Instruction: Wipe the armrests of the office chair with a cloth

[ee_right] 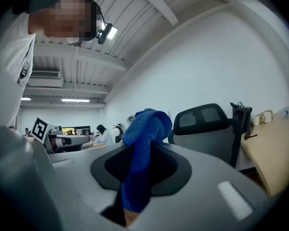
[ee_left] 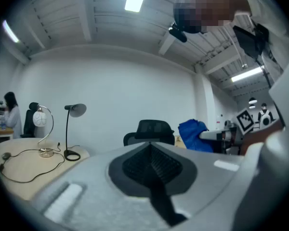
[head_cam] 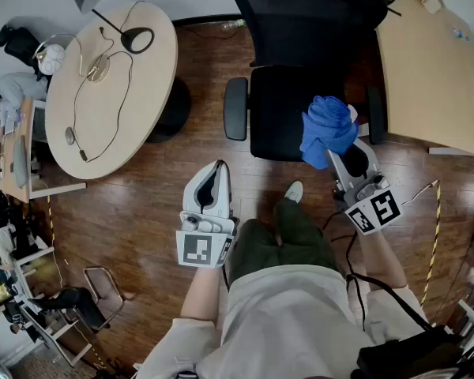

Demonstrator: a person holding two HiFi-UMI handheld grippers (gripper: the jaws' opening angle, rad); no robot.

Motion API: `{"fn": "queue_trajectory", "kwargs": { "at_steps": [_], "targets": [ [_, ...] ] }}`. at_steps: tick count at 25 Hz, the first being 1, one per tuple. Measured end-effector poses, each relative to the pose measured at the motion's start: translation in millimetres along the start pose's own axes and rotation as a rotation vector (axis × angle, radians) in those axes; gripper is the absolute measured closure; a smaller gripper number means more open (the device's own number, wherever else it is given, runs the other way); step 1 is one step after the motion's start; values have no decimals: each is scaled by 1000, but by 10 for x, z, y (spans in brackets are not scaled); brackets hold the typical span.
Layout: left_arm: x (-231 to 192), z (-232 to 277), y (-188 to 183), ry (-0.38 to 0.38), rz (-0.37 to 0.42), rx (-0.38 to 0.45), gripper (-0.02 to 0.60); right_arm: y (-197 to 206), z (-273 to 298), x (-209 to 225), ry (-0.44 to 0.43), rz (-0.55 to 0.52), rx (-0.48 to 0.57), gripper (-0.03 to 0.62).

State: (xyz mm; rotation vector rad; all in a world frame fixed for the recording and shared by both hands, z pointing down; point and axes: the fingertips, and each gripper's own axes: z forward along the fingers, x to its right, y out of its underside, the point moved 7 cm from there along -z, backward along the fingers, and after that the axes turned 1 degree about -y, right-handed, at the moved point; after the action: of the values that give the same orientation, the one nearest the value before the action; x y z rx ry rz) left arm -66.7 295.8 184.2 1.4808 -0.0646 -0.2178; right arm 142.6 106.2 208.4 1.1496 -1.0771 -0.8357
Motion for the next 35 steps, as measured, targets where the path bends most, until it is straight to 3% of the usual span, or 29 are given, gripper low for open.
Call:
{"fn": "queue_trajectory", "kwargs": {
  "at_steps": [5, 8, 14, 18, 21, 24, 26, 28, 30, 32, 35],
  "targets": [
    [-299, 747, 571, -41, 0, -6, 577, 774, 1043, 592, -101, -18, -127, 503],
    [-447, 882, 1003, -33, -20, -62, 577, 1337, 1807, 789, -170, -34, -261, 503],
    [-795, 1031, 1715, -25, -36, -139, 577, 2079, 3307, 884, -325, -159, -522, 503],
    [-1006, 1010, 1811, -66, -87, -158, 577, 2352, 3187, 388, -461, -153, -629, 503],
    [-1078, 982, 1827, -59, -101, -167, 577, 2413, 2489, -293, -634, -129, -713, 503],
    [-1114, 999, 1821, -29, -102, -169, 577, 2675, 1886, -832, -702, -56, -736, 503],
    [-1067, 1102, 1771, 1, -92, -162, 577, 2682, 1691, -810, -653, 48, -664, 503],
    [-881, 1272, 1654, 63, -71, -138, 577, 2473, 1559, -439, -487, 164, -544, 503],
    [-669, 1455, 1649, 176, -55, -130, 577, 2197, 1392, 175, -200, 232, -464, 503],
    [-476, 1666, 1783, 297, -64, -163, 577, 1948, 1065, 933, 86, 226, -442, 503],
    [-55, 1933, 1883, 380, -109, -198, 577, 1677, 343, 2158, 426, 173, -462, 503]
  ]
}}
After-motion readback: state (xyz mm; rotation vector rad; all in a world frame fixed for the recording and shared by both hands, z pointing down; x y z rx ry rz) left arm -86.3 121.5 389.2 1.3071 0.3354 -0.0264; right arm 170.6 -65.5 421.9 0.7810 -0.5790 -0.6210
